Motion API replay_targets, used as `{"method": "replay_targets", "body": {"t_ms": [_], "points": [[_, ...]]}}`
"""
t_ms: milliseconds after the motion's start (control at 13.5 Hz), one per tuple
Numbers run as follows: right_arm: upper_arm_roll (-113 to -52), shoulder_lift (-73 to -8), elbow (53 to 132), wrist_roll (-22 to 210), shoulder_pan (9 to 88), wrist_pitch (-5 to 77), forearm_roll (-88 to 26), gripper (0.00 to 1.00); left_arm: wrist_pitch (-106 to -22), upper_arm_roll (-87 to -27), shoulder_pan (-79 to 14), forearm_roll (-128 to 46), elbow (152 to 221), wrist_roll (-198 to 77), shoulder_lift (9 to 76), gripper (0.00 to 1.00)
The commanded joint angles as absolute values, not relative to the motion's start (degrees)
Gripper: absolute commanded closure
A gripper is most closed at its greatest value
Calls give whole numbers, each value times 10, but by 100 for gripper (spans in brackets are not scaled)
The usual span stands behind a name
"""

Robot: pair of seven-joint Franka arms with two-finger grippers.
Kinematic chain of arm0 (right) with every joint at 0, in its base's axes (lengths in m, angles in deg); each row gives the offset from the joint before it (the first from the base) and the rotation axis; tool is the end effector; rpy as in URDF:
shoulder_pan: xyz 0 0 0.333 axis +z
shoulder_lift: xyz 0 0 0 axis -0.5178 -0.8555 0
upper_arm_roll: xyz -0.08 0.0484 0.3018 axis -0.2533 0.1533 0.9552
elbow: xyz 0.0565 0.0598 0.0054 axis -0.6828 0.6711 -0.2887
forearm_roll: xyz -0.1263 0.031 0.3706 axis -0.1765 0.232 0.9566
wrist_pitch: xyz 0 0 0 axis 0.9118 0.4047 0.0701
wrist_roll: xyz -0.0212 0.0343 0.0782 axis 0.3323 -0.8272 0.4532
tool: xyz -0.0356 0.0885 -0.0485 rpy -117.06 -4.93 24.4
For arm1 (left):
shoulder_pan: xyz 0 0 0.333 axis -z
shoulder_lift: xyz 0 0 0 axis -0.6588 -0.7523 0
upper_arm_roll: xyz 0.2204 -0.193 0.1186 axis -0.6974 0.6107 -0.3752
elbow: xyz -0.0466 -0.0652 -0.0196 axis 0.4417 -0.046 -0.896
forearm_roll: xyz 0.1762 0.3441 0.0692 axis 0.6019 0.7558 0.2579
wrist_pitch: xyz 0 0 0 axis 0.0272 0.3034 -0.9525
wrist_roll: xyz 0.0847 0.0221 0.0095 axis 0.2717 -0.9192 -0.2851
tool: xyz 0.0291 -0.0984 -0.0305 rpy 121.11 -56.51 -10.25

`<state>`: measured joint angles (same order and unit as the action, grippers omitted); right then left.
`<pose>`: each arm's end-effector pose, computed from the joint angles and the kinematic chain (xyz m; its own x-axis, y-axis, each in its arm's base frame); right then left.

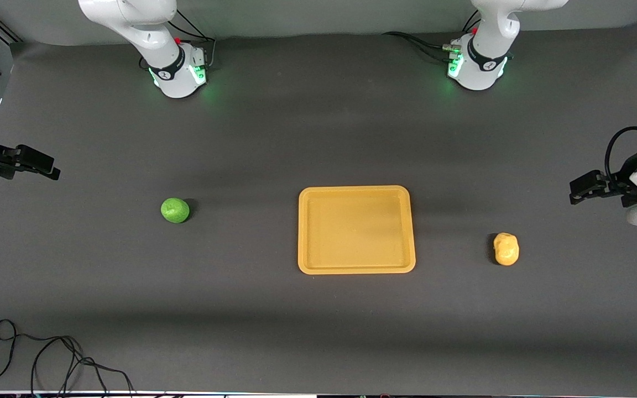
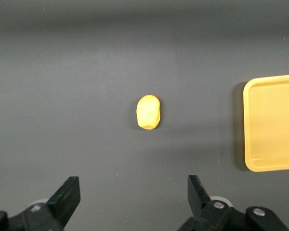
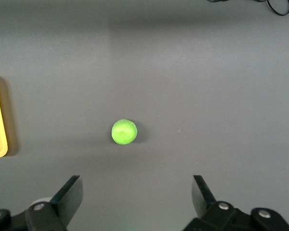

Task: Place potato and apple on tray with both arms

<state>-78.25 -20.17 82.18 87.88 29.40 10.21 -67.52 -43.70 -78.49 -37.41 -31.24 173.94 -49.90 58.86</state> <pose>0.5686 -0.0260 0.6076 0.9972 -0.0675 -0.0310 -0.0678 -0.9976 -0.0105 0.6106 -0.0068 0.5662 0.9967 -0.0815 0.0043 -0.0815 -0.9965 -0.0163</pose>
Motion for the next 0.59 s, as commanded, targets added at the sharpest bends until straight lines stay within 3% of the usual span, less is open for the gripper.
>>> {"method": "replay_targets", "body": {"t_ms": [0,519], "points": [[-779,-192,827,886,289,98,-681,0,-431,-787,-366,-308,1744,-501,597,1],[-779,-193,827,885,289,97,-683,0,-431,-786,-364,-308,1752,-511,603,1]]}}
